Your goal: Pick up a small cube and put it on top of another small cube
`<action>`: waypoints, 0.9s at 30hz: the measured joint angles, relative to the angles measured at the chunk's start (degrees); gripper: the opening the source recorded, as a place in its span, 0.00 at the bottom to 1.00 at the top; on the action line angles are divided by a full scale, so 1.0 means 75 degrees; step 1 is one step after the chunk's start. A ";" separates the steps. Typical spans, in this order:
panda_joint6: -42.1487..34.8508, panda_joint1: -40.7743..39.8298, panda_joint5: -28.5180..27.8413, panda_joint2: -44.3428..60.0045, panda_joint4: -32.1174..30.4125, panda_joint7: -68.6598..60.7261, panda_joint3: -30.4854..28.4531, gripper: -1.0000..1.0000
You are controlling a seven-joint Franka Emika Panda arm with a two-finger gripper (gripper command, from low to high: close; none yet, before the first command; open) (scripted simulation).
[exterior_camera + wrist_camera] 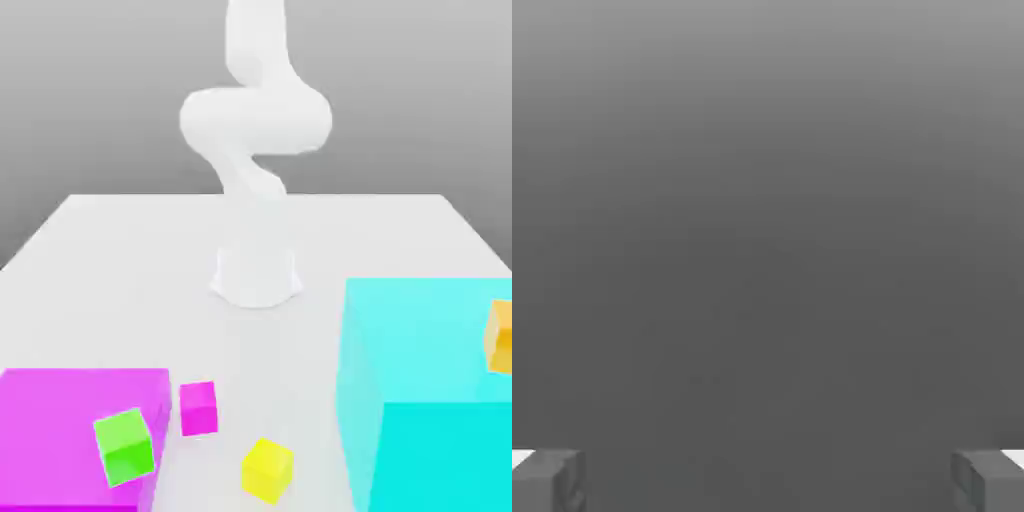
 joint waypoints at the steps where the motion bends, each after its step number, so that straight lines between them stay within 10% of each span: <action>1: 0.0174 -0.0133 0.0045 0.0252 -0.0169 0.0329 0.0056 0.50; 27: 0.4530 -0.2331 -0.0581 0.6422 -0.3640 0.8502 0.0691 0.50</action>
